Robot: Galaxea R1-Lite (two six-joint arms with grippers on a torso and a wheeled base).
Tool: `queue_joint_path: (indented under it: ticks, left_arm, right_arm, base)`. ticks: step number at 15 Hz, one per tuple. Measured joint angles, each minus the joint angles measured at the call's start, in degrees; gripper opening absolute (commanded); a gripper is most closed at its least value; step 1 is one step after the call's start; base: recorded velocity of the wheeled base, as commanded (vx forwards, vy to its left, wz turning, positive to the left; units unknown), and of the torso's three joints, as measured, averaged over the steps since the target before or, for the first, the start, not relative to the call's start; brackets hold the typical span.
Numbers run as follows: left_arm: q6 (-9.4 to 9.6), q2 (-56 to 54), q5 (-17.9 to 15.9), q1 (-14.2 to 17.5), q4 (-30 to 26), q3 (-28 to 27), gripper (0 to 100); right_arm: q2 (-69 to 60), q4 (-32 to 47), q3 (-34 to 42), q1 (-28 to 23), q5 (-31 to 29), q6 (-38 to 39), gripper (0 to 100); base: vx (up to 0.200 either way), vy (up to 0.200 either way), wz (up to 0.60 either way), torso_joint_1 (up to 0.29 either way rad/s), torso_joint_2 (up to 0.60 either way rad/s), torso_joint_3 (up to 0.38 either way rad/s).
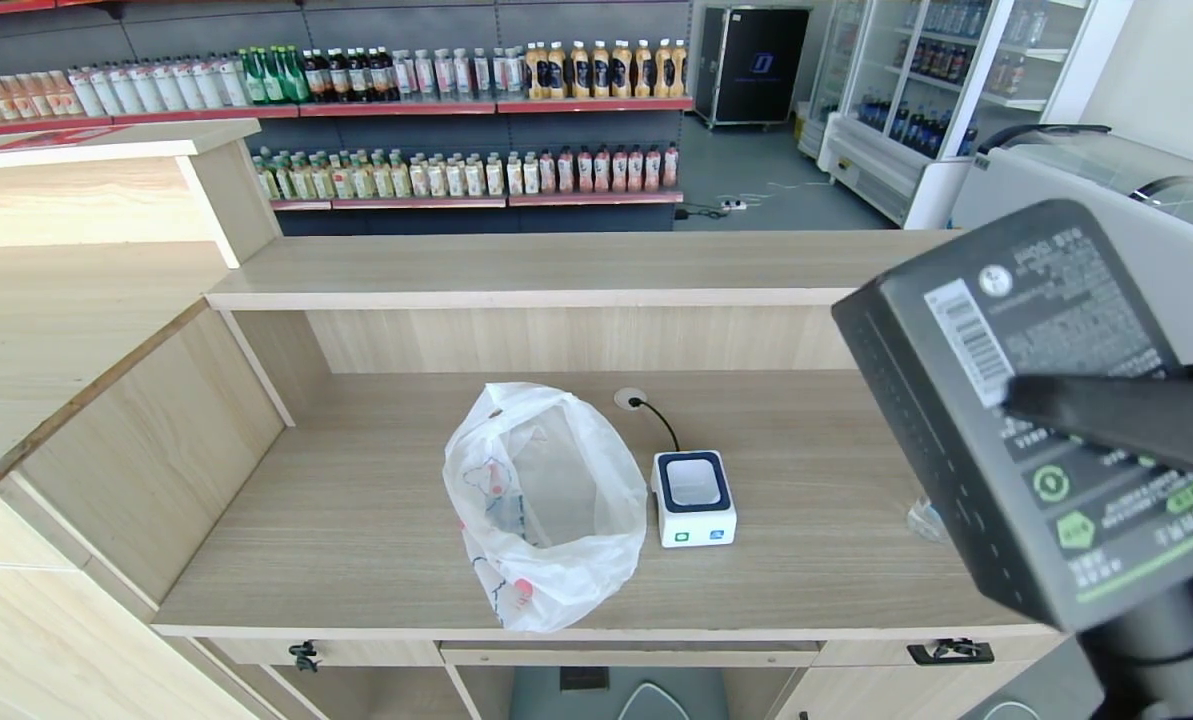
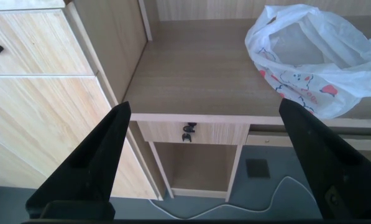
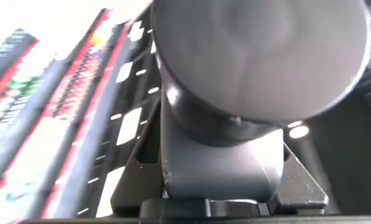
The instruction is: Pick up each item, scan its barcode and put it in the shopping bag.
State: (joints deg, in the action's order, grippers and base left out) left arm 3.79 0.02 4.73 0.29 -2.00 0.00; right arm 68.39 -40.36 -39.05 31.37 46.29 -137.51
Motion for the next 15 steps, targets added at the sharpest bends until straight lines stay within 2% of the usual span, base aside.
queue_joint_path:
  ticks: [2,3,6,7,9,10,12,13,15]
  left_arm:
    - [0.0,0.0,0.0,0.0,0.0,0.0,100]
    - [0.0,0.0,0.0,0.0,0.0,0.0,100]
    - [0.0,0.0,0.0,0.0,0.0,0.0,100]
    - [0.0,0.0,0.0,0.0,0.0,0.0,100]
    - [0.0,0.0,0.0,0.0,0.0,0.0,100]
    - [0.0,0.0,0.0,0.0,0.0,0.0,100]
    - [0.0,0.0,0.0,0.0,0.0,0.0,100]
    - [0.0,0.0,0.0,0.0,0.0,0.0,100]
    - [0.0,0.0,0.0,0.0,0.0,0.0,100]
  right_arm:
    - [0.8,13.5,-6.6,-8.2,-7.6,13.9,0]
    - [1.3,24.0,-9.0,-12.7,-10.3,23.9,0]
    - [1.8,46.0,-12.5,-24.4,-16.4,45.6,0]
    - [1.7,49.4,-13.6,-27.4,-18.2,53.6,0]
    - [1.8,53.2,-15.0,-31.9,-19.8,76.4,0]
    - [1.9,54.6,-15.5,-33.5,-20.6,88.6,0]
    - [2.3,56.1,-16.4,-35.5,-22.3,106.0,0]
    - [2.6,56.6,-16.7,-36.5,-22.8,110.4,0]
    - [3.1,59.4,-16.7,-37.9,-22.8,112.2,0]
  base:
    - [0.0,0.0,0.0,0.0,0.0,0.0]
    - [0.0,0.0,0.0,0.0,0.0,0.0]
    - [0.0,0.0,0.0,0.0,0.0,0.0]
    - [0.0,0.0,0.0,0.0,0.0,0.0]
    - [0.0,0.0,0.0,0.0,0.0,0.0]
    - [0.0,0.0,0.0,0.0,0.0,0.0]
    - [0.0,0.0,0.0,0.0,0.0,0.0]
    - [0.0,0.0,0.0,0.0,0.0,0.0]
    - [0.0,0.0,0.3,0.001,0.0,0.004]
